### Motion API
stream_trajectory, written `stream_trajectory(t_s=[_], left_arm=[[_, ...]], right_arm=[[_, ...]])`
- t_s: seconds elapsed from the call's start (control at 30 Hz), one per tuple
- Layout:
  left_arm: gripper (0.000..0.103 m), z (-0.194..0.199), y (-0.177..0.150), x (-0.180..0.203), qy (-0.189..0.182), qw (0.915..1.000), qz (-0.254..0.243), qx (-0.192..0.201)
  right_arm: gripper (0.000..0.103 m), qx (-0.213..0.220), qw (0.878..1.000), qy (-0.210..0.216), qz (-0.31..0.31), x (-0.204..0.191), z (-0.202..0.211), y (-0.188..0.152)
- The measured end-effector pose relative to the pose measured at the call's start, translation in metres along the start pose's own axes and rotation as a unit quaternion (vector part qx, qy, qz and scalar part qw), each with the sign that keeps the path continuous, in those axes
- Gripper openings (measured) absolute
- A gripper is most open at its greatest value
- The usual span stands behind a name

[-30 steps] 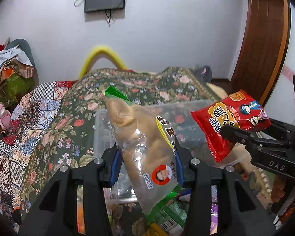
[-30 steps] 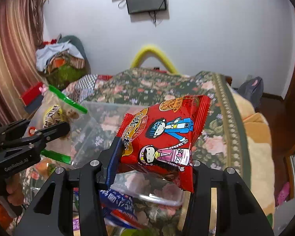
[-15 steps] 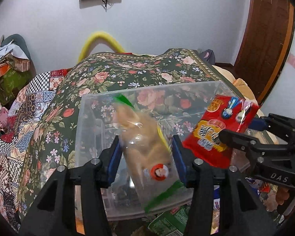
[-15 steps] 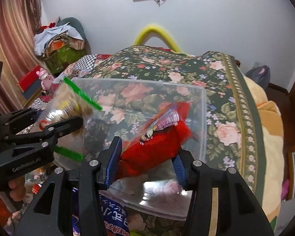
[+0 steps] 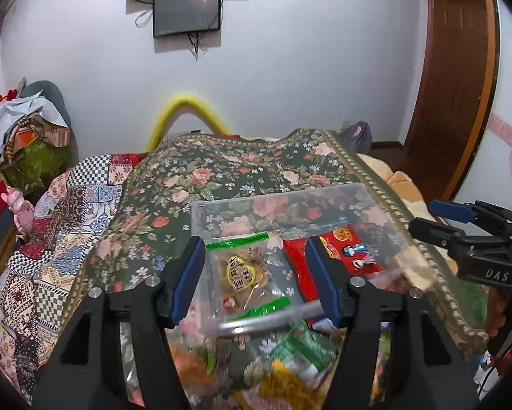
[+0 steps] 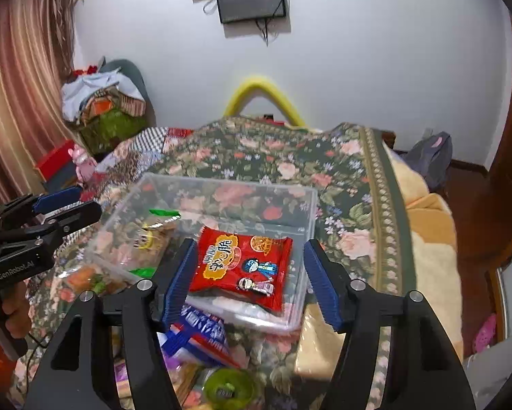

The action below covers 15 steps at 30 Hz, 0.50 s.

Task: Organize snacks
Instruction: 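Carry both packets over the clear box and open both tools to drop them in, then grasp the biscuit roll pack with the left tool while the right tool grasps the clear puffs bag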

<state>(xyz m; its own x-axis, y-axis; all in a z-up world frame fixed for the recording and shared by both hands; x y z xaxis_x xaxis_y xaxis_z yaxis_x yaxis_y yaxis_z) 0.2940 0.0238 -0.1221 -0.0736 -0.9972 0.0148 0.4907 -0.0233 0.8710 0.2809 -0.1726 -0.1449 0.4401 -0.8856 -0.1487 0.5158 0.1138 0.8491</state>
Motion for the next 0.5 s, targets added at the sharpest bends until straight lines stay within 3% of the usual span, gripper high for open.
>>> stream_trajectory(t_s=[0.23,0.5], left_arm=[[0.063,0.047,-0.016,-0.004,-0.004,0.9999,0.014,0.003],[0.063,0.07,-0.071,-0.003,-0.001,0.9991,0.024,-0.035]], right_arm=[[0.068,0.023,1.0,0.002,0.002,-0.014,0.043,-0.003],[0.071,0.015,1.0,0.001,0.014,-0.03,0.063,-0.037]])
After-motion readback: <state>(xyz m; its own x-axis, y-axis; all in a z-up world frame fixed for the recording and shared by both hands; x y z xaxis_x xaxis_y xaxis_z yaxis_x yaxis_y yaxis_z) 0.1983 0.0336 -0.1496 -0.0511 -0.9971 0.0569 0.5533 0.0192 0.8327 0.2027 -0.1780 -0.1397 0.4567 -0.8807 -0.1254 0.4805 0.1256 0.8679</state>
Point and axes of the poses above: each gripper's, at about its wrist camera, not at the fingertips, and z roughly against the way its jaws point, x to its right, y to its top, the point moved 9 cm from there along -z, roughly the way its jaws point, and after that the axes turned 9 degrees about x, right-handed, at the moved point
